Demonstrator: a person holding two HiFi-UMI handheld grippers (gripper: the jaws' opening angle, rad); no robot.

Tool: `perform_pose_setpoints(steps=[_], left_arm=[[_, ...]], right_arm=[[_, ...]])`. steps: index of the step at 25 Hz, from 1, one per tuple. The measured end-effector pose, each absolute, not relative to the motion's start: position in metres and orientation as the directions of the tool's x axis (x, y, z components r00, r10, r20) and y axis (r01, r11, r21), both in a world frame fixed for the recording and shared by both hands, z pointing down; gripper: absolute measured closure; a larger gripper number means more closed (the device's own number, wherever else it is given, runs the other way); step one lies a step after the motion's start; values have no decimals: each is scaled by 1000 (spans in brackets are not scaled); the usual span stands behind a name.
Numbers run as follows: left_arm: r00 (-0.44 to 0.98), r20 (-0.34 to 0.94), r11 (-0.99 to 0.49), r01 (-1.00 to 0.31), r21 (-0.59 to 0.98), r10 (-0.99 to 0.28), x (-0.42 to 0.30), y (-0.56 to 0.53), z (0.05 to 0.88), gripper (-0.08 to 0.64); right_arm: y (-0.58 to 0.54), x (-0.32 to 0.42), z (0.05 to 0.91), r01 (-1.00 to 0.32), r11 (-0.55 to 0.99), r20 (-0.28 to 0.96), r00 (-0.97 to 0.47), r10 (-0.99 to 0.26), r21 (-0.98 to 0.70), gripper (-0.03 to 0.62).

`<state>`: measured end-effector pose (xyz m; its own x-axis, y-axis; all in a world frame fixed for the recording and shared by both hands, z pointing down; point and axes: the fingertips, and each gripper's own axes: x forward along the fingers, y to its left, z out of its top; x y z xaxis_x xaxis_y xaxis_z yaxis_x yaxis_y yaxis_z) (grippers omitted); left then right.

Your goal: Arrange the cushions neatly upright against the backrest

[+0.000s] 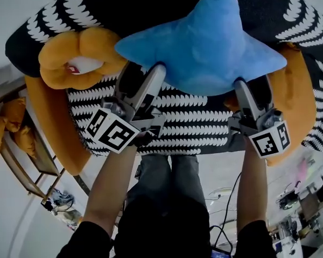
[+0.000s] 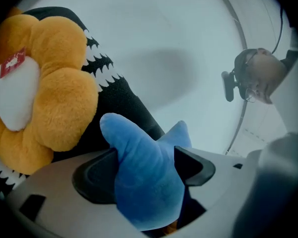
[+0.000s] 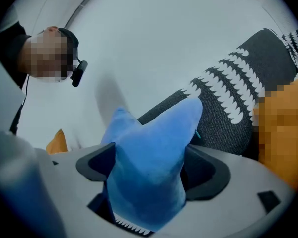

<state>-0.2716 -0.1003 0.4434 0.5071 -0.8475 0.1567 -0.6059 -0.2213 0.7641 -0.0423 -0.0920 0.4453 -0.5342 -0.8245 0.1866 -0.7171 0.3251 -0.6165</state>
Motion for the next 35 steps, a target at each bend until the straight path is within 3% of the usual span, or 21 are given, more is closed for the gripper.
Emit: perform_pose_setpoints(steps=[5,17,24,35], left_arm=[[462,323,-95,-679,728,-826,-268,-96,488,196],[472,417,-99,-745,660,-777,-266,-49,519,176],[552,435,-237,-771,592,-711,-265,-29,483,176],[717,448,-429,-687,587,-534,-250,47,362,176]], right_arm=[[-92,-33,501,-773,220,377,-509,-774,-595,146],[-60,-13,505,-829,184,394,-432,-811,-529,146],[-20,-33,457,-849,169,418,-409,-811,-501,147],[103,-66,355,-856,75,473,-353,-807,-511,147]])
